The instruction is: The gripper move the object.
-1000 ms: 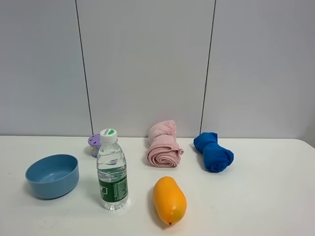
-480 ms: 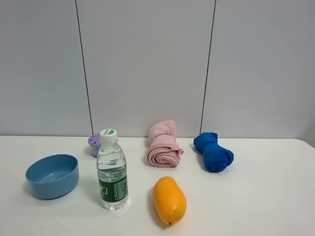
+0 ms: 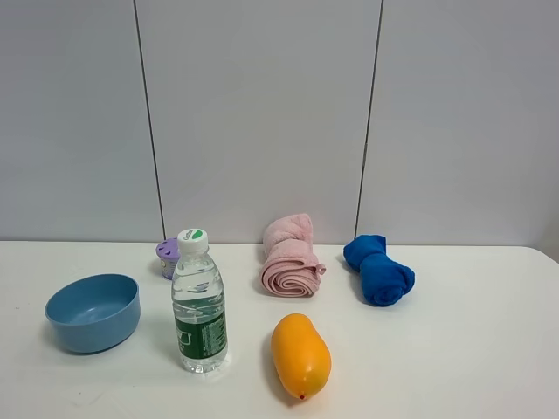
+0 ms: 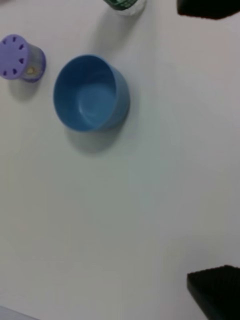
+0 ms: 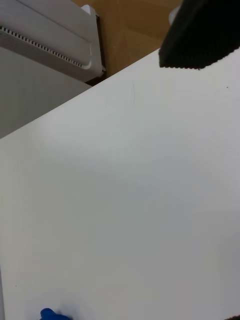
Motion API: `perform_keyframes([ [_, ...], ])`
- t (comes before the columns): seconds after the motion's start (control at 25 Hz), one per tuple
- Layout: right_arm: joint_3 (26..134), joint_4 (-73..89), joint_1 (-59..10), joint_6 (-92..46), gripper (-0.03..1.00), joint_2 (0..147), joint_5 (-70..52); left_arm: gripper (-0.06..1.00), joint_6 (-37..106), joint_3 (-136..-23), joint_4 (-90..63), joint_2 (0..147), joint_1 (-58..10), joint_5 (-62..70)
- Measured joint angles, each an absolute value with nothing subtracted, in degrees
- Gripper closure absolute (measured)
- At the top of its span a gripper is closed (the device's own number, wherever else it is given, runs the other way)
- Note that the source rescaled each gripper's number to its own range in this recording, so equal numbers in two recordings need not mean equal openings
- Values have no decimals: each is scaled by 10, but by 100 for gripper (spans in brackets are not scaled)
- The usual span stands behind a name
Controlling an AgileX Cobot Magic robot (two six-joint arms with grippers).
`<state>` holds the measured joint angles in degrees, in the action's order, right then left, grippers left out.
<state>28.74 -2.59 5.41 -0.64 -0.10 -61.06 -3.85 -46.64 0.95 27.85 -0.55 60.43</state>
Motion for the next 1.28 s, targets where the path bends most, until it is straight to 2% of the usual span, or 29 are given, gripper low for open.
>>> perform_keyframes([
  [0.24,287,-26,54,-6,-3,-1,-611,-6,-34,-551,9,436,-6,580],
  [0.48,287,-26,54,-6,-3,-1,-611,-6,-32,-581,-3,553,-6,532],
  [0.84,287,-26,54,-6,-3,-1,-611,-6,-32,-584,-29,653,-6,436],
  [1.28,287,-26,54,-6,-3,-1,-611,-6,-32,-594,-43,725,-6,406],
])
